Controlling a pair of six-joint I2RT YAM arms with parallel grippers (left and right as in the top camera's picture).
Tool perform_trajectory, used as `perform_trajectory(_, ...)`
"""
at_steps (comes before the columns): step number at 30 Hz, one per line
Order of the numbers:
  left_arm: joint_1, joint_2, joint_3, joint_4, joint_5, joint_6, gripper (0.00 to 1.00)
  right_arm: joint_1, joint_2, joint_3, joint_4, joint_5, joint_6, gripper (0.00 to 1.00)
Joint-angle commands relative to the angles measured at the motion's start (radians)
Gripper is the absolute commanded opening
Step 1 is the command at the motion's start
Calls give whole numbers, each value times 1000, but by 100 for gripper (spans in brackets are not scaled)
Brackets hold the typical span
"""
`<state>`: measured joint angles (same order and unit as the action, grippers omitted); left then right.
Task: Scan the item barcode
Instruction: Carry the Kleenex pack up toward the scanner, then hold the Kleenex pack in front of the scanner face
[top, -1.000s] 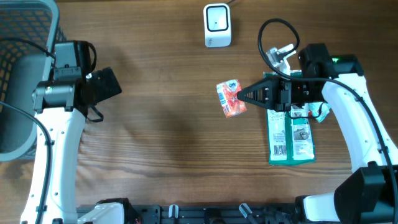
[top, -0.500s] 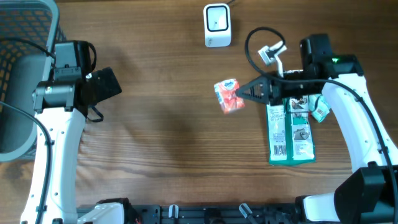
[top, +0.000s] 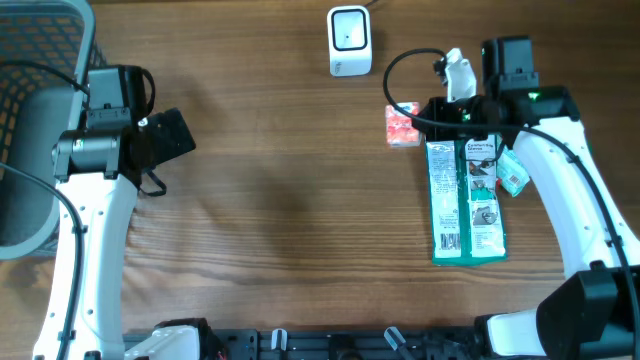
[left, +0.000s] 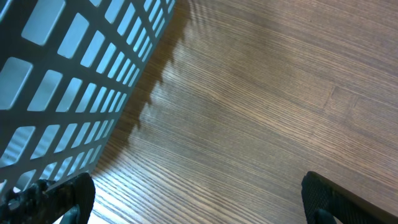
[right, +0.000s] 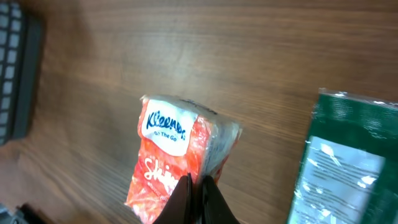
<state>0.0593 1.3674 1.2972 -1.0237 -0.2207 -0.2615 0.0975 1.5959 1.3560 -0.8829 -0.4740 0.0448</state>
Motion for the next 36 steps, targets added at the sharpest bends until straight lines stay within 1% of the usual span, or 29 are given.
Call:
perform_trajectory(1,5,-11,14,3,-16,-8,100,6,-11,186,-61,118,44,4)
perform_trajectory(5,5,-11,14,3,-16,-9,100,6,22,402,-165,156,33,4)
perform_trajectory(8,5,-11,14,3,-16,-8,100,6,61,534,-190,164,6,4)
perform_trajectory(10,5,-11,14,3,-16,-8,100,8,78,565,-157,163,-22,4)
perform_trajectory(17,5,-11,14,3,-16,-8,100,58,155,567,-35,179,-165,4)
perform_trajectory(20,5,-11,14,3,-16,-8,100,97,203,567,6,267,-224,4)
perform_trajectory(24,5,-11,14,3,-16,-8,100,176,295,566,79,448,-373,4)
perform_trajectory(28,5,-11,14,3,-16,-8,100,252,391,566,178,645,-465,4)
perform_trajectory(32,5,-11,14,3,-16,-8,100,316,493,566,321,854,-536,4)
perform_trajectory(36,5,-11,14,3,-16,-9,100,344,578,566,491,986,-600,4)
